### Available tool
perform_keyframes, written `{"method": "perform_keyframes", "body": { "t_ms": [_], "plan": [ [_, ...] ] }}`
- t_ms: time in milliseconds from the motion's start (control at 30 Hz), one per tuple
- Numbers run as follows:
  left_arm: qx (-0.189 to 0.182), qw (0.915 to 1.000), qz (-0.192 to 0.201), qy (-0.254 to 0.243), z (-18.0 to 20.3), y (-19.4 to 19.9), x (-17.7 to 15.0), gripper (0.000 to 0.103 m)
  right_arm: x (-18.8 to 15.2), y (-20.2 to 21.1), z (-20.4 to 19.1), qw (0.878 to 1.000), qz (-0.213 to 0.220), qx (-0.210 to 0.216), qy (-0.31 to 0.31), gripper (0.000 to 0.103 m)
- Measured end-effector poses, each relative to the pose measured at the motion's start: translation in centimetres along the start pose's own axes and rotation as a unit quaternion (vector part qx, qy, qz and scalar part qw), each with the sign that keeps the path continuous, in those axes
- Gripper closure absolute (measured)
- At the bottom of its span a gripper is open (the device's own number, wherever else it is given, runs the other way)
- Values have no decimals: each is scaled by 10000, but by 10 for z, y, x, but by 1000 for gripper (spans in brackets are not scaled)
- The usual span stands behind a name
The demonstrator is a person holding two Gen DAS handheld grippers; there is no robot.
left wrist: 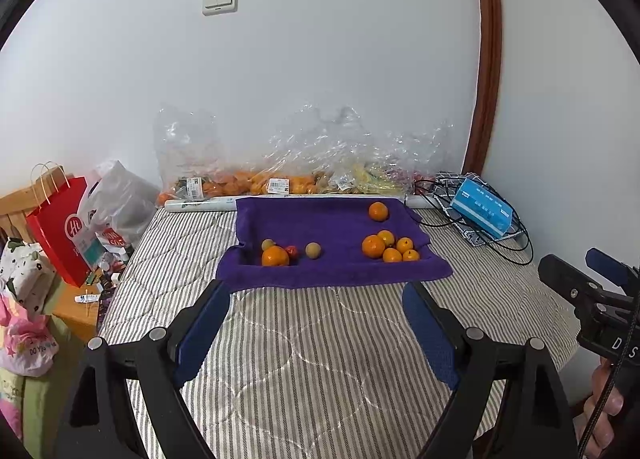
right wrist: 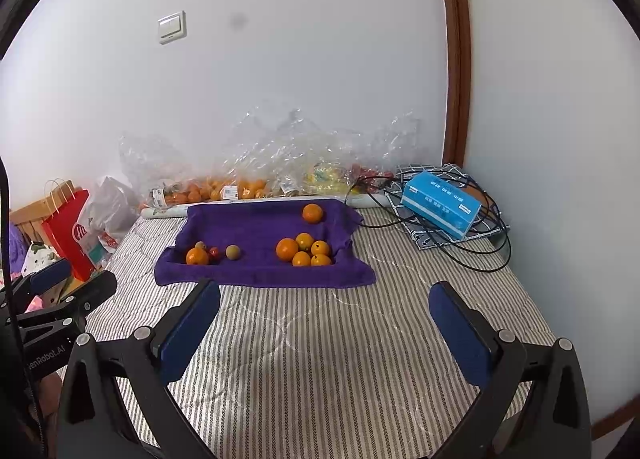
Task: Organize fruits
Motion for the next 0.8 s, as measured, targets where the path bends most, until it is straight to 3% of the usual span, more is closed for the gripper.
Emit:
{"method": "perform_keyframes", "body": {
  "t_ms": [800],
  "plan": [
    [68,10000,9,25,5,1,1,15,0,0,-1,10000,14,8,30,0]
  ]
}}
Point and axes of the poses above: each gripper's, at about its wrist camera, not at the fingertips, and y roughly against the way its jaws point, z to its right, x to its top, the point moved 4 cm from there along -y, roughly the way its jaws point, and after that the axes turned 6 degrees about -x, right-handed, at the moved point
